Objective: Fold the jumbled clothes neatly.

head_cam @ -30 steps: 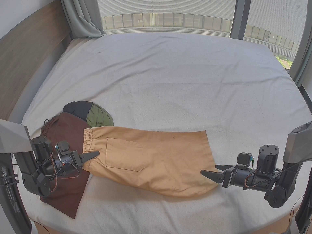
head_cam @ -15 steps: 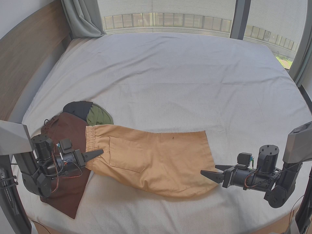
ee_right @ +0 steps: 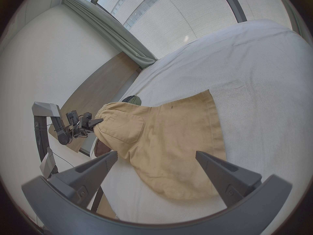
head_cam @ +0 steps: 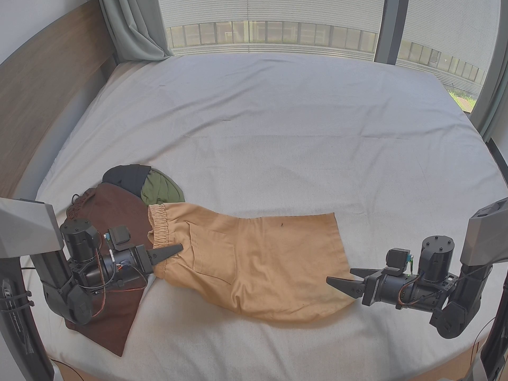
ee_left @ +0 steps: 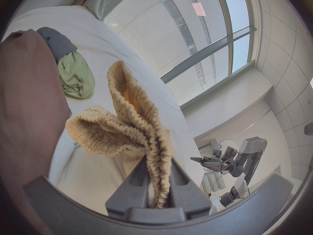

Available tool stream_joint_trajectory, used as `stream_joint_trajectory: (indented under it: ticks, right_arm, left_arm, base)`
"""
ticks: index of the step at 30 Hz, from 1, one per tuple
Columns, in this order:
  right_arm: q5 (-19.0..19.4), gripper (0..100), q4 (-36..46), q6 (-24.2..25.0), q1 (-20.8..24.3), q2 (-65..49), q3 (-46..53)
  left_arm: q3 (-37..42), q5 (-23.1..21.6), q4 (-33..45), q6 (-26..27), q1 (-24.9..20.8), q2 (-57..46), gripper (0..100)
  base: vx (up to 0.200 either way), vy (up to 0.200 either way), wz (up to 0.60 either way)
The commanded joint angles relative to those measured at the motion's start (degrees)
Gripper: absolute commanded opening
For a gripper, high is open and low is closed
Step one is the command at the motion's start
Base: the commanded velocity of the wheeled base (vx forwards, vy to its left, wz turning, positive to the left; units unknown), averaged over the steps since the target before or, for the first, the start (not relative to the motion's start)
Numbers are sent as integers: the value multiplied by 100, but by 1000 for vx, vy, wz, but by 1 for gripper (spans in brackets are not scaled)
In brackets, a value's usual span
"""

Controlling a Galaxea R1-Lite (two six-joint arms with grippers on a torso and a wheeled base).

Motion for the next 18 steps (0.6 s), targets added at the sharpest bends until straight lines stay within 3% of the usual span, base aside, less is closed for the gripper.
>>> stream_joint_trajectory:
  ticks: [1, 12, 18]
  right_arm:
    - [3, 100, 5, -3, 4, 0, -1]
    - [3, 100, 5, -3, 4, 9, -10]
    - [-15, 100, 5, -73, 12, -8, -10]
  left_arm:
    - [-35, 2, 1, -5, -99, 6, 0]
    - [-238, 556, 10, -32, -521, 77, 0]
    - [-325, 556, 1, -304, -688, -3, 0]
  base:
    - [0, 0, 0]
    - [0, 0, 0]
    - [0, 0, 0]
